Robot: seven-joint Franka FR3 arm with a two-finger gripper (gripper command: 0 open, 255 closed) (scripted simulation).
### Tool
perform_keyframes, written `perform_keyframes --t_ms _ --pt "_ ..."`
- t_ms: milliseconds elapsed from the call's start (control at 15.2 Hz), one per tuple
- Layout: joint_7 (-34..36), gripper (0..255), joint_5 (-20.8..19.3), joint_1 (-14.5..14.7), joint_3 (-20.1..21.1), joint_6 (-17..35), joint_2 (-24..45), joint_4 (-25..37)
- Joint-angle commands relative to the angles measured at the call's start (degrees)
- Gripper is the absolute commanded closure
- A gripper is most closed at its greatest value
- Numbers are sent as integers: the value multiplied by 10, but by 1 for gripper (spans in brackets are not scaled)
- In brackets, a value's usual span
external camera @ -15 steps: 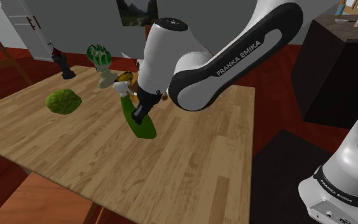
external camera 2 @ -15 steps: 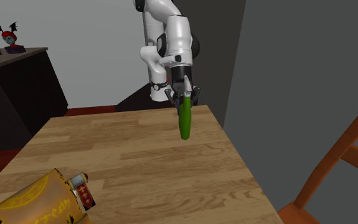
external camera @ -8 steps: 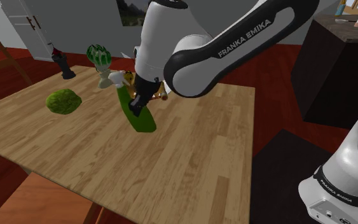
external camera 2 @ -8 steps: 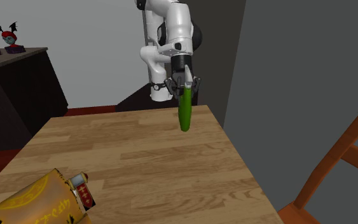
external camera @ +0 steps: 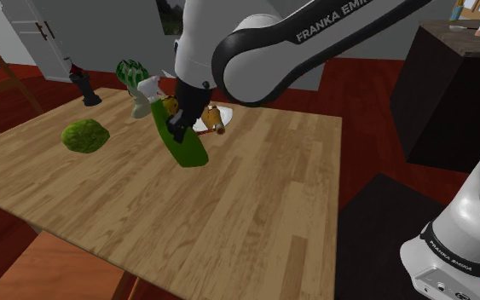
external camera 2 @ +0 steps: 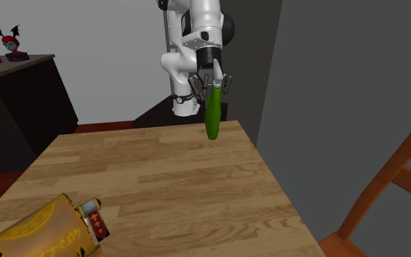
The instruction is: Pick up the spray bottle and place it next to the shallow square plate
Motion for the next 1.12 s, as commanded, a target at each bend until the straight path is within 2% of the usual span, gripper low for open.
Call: perform_keyframes --t_ms 0,1056 --pt "-6 255 6 -1 0 -14 -5 10" --pt "-28 255 34 -2 -3 -133 -31 107"
